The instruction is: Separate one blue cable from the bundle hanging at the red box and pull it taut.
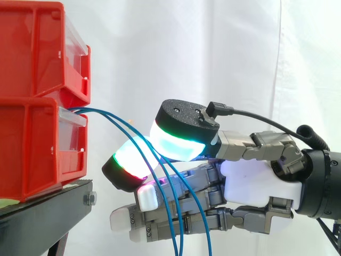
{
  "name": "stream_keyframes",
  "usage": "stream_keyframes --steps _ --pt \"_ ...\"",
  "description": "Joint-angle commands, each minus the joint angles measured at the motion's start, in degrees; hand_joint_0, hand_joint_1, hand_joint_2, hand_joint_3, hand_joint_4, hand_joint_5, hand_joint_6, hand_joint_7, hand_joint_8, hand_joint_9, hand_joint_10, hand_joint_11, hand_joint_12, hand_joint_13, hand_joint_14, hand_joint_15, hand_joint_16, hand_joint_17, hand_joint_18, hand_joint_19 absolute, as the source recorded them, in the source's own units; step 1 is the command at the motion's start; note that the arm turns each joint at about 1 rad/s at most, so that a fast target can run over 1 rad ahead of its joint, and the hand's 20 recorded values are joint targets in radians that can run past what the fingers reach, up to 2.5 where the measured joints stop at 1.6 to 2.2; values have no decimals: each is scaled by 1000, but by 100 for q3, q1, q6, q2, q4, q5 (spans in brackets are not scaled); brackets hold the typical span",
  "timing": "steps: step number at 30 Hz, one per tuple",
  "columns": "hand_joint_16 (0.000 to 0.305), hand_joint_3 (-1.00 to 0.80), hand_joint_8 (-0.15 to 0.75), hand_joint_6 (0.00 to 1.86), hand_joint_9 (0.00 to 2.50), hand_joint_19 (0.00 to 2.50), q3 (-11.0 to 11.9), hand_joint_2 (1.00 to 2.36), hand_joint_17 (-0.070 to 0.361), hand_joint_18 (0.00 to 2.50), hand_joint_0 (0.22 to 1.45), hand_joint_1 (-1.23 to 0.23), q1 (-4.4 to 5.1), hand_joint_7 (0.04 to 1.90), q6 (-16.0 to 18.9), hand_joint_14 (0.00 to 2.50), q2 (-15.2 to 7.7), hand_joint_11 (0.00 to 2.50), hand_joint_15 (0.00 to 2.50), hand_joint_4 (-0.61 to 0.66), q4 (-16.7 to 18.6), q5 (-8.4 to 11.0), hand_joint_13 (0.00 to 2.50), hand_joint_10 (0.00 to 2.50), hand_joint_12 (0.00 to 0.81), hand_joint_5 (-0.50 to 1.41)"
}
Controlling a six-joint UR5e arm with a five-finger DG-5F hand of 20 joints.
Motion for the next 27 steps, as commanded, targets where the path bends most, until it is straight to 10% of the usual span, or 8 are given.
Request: stream_keyframes --steps 1,13,20,27 --pt "43 -330 344 873 885 293 0 1013 96 417 613 -756 5 1005 0 13 3 645 326 172 2 1 631 19 339 -207" --pt "43 -399 359 889 934 316 0 1008 96 469 606 -720 13 1033 0 15 3 660 358 174 11 10 682 20 341 -194" --pt "44 -48 353 923 902 355 0 1026 99 524 650 -779 13 1350 0 17 3 715 403 91 29 10 706 17 341 -209" --pt "44 -38 356 954 893 380 0 1027 99 555 703 -805 5 1237 0 16 3 763 428 63 29 28 738 19 344 -223"
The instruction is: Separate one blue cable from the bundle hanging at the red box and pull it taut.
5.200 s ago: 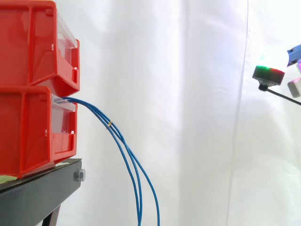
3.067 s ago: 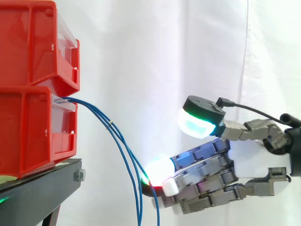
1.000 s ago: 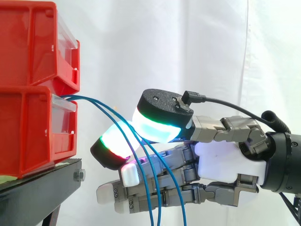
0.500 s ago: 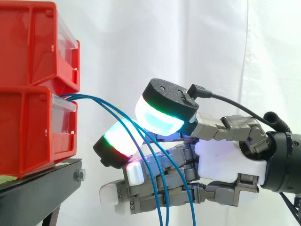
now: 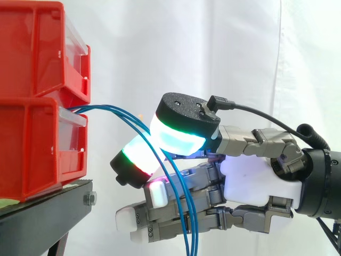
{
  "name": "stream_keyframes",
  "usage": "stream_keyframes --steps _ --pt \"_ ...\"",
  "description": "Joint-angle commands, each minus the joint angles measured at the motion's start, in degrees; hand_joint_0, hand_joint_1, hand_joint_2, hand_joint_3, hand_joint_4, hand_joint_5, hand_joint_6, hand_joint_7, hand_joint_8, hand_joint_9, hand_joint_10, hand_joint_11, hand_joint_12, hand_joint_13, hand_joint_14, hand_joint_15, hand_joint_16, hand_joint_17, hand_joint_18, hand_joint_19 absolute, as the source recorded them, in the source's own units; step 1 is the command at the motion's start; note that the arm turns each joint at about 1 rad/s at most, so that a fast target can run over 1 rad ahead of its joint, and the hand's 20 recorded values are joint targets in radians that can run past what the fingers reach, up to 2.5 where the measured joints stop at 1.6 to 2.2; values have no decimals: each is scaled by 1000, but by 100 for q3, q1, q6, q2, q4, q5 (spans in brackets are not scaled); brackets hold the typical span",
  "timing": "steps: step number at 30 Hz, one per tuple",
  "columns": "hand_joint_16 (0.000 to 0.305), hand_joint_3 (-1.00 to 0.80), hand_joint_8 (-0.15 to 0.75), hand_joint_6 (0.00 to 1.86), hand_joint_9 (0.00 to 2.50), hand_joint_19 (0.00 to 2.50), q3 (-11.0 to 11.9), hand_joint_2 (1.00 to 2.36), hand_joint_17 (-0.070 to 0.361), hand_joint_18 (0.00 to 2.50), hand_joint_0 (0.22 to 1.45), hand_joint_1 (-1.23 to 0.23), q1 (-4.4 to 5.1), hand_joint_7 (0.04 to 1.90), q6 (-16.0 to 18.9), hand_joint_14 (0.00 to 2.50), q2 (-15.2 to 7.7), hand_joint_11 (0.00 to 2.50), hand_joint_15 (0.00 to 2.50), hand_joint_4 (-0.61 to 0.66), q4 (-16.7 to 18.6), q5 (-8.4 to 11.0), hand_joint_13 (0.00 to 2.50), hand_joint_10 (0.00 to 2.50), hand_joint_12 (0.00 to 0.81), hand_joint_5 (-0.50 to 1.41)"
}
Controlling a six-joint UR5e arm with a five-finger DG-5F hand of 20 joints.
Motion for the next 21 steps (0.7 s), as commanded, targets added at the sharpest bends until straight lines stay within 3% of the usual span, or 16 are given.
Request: stream_keyframes --steps 1,2,8,14,21 --pt "44 -117 352 952 907 385 -1 1024 99 566 723 -803 2 1240 0 16 -6 776 435 83 0 -4 746 20 343 -224" --pt "43 -246 356 953 938 394 -1 1017 98 582 750 -803 2 1176 0 18 3 809 436 89 0 -4 757 19 342 -221" --pt "41 -500 368 944 1088 391 -1 1000 93 639 766 -834 2 1279 0 19 -6 918 458 93 26 4 816 20 338 -194" --pt "40 -500 381 930 1232 408 -1 1000 91 686 689 -822 2 1373 0 20 -6 961 506 116 26 13 906 21 341 -158" --pt "41 -500 383 907 1293 426 -1 1000 91 724 587 -745 2 1328 0 19 3 966 521 139 26 13 939 22 341 -128"
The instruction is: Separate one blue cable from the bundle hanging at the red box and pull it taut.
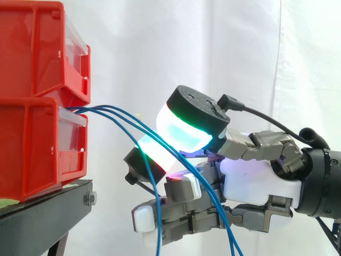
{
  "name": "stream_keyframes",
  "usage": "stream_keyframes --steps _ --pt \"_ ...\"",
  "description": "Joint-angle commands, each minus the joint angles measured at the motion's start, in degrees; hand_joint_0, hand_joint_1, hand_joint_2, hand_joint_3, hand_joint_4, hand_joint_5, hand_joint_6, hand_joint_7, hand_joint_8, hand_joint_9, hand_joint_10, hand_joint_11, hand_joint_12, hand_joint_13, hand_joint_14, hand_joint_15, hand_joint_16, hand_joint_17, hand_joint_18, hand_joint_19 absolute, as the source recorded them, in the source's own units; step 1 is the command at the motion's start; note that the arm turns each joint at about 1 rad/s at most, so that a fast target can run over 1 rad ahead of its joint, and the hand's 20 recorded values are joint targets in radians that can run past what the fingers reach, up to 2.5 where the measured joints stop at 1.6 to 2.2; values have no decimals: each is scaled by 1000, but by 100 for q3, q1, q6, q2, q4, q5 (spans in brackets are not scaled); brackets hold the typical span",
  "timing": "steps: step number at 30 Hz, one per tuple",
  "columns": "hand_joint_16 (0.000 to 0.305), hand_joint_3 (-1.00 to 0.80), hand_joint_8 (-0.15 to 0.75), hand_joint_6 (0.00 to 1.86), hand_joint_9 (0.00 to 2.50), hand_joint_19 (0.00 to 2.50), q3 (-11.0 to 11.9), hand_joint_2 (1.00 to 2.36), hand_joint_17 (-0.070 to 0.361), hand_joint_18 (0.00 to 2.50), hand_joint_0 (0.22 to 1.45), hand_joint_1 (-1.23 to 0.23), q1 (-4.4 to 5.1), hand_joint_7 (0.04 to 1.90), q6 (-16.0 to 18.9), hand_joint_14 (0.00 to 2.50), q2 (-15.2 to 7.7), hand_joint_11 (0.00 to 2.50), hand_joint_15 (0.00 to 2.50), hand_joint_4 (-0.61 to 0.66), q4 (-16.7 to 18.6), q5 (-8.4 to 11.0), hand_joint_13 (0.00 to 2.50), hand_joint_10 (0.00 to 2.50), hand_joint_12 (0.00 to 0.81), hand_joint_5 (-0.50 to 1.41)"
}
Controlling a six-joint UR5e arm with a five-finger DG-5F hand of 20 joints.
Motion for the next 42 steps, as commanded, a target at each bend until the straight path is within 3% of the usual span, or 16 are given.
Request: stream_keyframes --steps 1,6,10,16,20,22,33,36,38,42 --pt "41 -500 385 906 1294 425 -1 1000 92 725 585 -744 0 1327 0 19 -4 965 521 138 8 1 940 22 341 -127" --pt "43 -500 391 894 1303 439 -1 1000 96 747 558 -677 0 1323 0 20 -4 958 526 148 -1 1 951 22 347 -126" --pt "41 -500 384 887 1291 459 -1 1000 93 742 617 -676 0 1354 0 20 5 953 526 137 -1 1 948 21 341 -128" --pt "43 -270 382 907 1206 462 -1 1019 97 746 631 -784 0 1313 0 19 5 944 533 117 -10 1 942 22 349 -158" --pt "45 -420 389 890 1213 452 -1 1006 101 750 592 -666 0 1169 0 19 -4 920 529 141 -1 27 941 20 355 -167" --pt "46 -487 390 861 1214 458 -1 1001 103 758 578 -644 9 1192 0 20 -4 920 528 155 -1 53 952 21 363 -169" --pt "49 -500 381 858 1144 474 -1 1000 109 782 552 -657 26 1061 132 24 -4 941 778 156 61 194 1116 21 355 -202" --pt "48 -500 370 860 1094 484 96 1000 109 784 559 -667 26 1043 220 25 -145 923 859 158 96 203 1152 16 351 -208" --pt "49 -500 361 861 1061 483 254 1000 110 788 561 -670 26 1032 475 23 -303 925 894 155 78 203 1169 18 343 -212" --pt "49 -500 357 864 1014 498 307 1000 110 799 564 -673 44 1011 510 25 -347 904 975 159 52 203 1205 18 336 -219"
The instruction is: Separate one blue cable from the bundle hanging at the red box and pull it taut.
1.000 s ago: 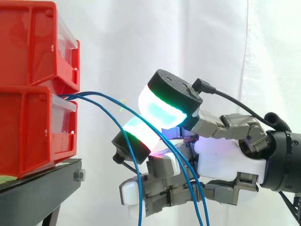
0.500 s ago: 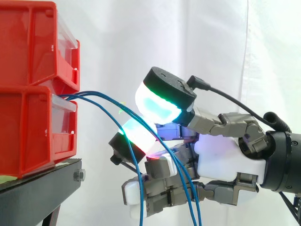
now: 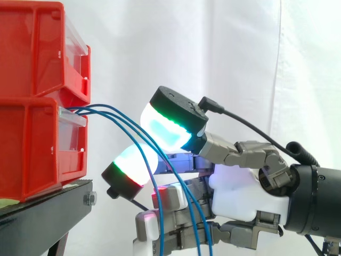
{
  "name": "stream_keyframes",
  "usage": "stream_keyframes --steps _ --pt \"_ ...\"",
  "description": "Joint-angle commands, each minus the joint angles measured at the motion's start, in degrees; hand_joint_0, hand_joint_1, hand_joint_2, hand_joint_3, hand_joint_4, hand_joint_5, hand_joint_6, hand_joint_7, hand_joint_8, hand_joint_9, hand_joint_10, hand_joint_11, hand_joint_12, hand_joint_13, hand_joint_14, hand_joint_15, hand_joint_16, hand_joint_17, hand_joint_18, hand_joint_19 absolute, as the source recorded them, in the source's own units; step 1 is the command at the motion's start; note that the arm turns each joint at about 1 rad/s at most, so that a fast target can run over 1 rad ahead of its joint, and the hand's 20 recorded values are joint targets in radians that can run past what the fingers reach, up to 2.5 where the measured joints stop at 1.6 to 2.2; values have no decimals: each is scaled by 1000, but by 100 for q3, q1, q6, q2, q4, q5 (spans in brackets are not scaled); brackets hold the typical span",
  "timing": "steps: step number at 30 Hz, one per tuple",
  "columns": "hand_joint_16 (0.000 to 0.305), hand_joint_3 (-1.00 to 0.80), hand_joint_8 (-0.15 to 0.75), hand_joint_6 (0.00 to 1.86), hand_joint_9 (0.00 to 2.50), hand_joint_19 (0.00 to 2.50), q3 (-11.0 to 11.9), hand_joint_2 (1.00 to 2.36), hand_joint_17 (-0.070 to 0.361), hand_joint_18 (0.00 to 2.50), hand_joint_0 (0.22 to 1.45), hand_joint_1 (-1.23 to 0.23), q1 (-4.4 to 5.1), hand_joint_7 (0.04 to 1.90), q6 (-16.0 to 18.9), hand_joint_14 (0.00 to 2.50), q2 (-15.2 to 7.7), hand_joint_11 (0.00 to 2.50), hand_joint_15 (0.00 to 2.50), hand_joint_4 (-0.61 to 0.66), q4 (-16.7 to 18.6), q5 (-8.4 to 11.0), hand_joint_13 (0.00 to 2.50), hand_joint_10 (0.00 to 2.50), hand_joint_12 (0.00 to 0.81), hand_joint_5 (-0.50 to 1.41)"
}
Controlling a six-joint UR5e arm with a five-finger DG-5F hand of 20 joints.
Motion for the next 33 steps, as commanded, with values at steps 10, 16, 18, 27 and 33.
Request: stream_keyframes --steps 10,16,18,27,33 --pt "54 -500 359 868 940 617 51 1000 121 911 535 -631 60 961 -1 20 -51 884 1223 176 8 9 1299 16 314 -230" --pt "58 -500 375 873 950 693 51 1000 130 996 488 -594 112 937 -71 15 -51 890 1322 199 8 96 1360 15 308 -230" --pt "60 -500 377 875 952 704 51 1000 134 1017 477 -588 130 928 -71 13 -42 898 1339 204 -9 114 1379 15 322 -230" --pt "57 -500 361 878 961 769 78 1000 127 1035 513 -756 174 947 -53 9 -42 950 1450 190 -27 123 1411 14 288 -233" --pt "53 -500 338 882 951 802 166 1000 119 992 616 -808 174 976 -53 10 -42 981 1488 156 -44 123 1392 17 263 -236"
